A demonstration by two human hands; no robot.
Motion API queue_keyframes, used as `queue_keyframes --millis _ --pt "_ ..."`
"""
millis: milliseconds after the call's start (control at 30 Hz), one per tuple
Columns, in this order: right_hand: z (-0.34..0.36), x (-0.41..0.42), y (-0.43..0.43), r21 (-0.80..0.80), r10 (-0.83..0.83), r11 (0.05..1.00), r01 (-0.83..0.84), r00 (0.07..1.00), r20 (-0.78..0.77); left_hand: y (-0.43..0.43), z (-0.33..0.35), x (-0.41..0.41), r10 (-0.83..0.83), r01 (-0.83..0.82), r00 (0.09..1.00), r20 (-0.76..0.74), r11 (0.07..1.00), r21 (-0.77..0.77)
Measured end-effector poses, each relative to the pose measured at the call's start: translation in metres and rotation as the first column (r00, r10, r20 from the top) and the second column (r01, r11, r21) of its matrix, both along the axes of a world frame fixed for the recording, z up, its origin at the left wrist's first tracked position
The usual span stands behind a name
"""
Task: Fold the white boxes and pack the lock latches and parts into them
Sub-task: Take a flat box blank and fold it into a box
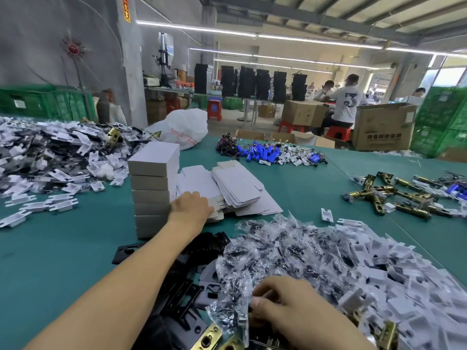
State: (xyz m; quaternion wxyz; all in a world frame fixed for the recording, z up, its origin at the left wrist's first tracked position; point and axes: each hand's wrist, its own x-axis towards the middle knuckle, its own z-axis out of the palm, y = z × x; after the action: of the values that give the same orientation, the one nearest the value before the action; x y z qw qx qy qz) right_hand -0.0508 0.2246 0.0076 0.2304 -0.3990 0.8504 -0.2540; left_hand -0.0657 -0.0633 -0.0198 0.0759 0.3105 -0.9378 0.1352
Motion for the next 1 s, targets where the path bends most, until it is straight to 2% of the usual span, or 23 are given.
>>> queue_keyframes --millis 267,500,633,767,1000 --pt "-0.001 0.0 -0.002 0.048 0.018 0.999 -0.016 0.999 -0.04 -0.002 0.002 0.002 -0.014 0.02 0.994 0.107 0.998 -0.055" --pt "0.002 -0.004 -0.006 0.079 0.026 0.997 -0.025 1.0 -0.017 0.01 0.007 0.01 -0.046 0.052 0.993 0.108 0.997 -0.049" --pt "0.002 -0.008 -0.006 0.08 0.036 0.996 -0.034 0.999 -0.015 0.011 0.008 0.009 -0.112 0.131 0.982 0.154 0.984 -0.122" --pt "0.0 -0.01 -0.007 0.085 0.048 0.995 -0.048 0.999 -0.004 0.016 0.001 0.008 -0.118 0.143 0.986 0.12 0.963 -0.228" --pt "-0.001 -0.012 -0.007 0.076 0.058 0.995 -0.058 0.998 -0.006 0.02 0.009 0.005 -0.123 0.144 0.985 0.124 0.973 -0.182"
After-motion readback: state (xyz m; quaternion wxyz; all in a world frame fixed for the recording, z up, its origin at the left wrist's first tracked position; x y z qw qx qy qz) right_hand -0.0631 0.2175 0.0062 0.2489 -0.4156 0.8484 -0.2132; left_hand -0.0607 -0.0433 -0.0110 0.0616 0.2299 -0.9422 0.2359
